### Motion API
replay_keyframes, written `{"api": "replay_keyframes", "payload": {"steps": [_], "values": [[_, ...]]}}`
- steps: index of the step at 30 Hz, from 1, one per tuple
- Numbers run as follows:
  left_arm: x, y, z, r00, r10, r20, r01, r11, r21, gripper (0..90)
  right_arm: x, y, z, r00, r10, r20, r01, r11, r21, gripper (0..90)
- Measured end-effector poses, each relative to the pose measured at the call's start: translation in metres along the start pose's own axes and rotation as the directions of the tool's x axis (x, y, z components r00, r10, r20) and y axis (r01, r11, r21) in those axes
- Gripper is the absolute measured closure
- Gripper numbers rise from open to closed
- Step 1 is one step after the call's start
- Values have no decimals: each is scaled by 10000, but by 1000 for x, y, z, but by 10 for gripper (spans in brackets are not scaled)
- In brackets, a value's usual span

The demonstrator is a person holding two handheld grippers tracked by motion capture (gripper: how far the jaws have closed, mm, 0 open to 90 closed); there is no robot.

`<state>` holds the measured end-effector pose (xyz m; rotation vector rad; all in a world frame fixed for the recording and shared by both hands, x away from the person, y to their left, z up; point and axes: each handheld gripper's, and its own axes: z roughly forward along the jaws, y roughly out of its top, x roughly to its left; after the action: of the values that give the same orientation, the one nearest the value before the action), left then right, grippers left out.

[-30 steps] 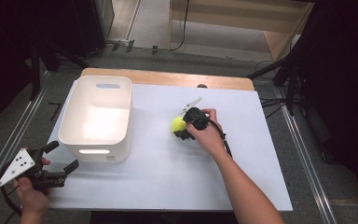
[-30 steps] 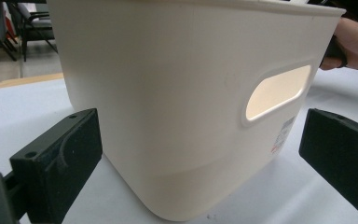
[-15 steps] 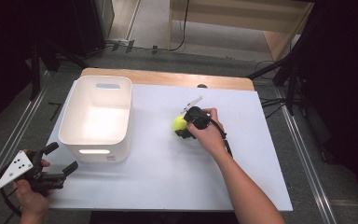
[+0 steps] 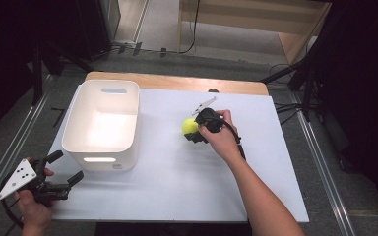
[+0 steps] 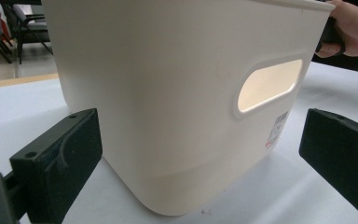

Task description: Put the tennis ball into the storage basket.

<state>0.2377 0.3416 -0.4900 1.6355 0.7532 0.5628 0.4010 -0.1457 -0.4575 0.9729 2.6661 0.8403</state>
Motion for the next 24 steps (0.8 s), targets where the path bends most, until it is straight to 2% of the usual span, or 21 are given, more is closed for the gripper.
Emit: {"api": "replay_keyframes", "payload": {"steps": [10,24], "values": [[0,0,0,10000,50,8,-50,10000,2,0,13,21,-9,9989,-399,-237,394,9990,-191,237],[-1,0,0,9999,133,0,-133,9999,71,0,23,44,-21,9953,-852,-460,831,9955,-454,238]]}}
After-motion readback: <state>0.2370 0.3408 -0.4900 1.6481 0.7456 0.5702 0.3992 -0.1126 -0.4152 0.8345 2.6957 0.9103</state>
